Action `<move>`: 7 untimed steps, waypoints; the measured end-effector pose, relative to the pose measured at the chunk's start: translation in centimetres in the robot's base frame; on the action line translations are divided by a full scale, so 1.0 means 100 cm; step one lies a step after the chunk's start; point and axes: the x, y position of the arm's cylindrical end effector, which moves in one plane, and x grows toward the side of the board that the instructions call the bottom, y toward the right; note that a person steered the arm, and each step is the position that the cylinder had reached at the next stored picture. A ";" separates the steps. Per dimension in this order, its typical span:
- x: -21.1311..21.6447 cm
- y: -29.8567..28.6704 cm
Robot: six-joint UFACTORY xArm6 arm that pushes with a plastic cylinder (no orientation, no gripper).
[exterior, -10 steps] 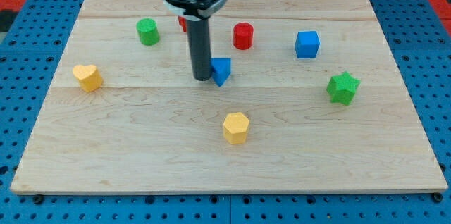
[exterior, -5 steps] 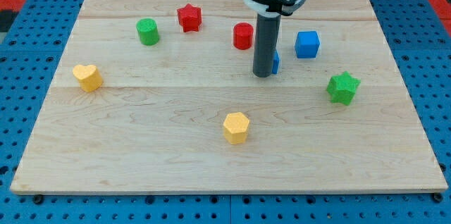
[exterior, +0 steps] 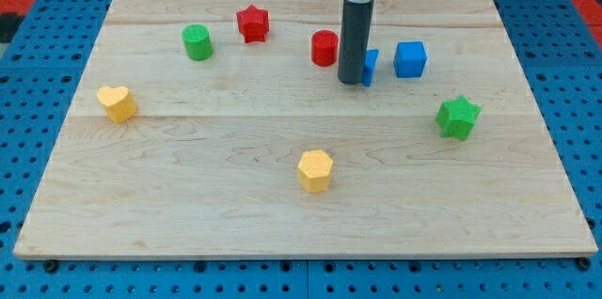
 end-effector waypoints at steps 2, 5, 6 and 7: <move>-0.005 0.012; -0.029 -0.010; -0.042 -0.011; -0.053 -0.041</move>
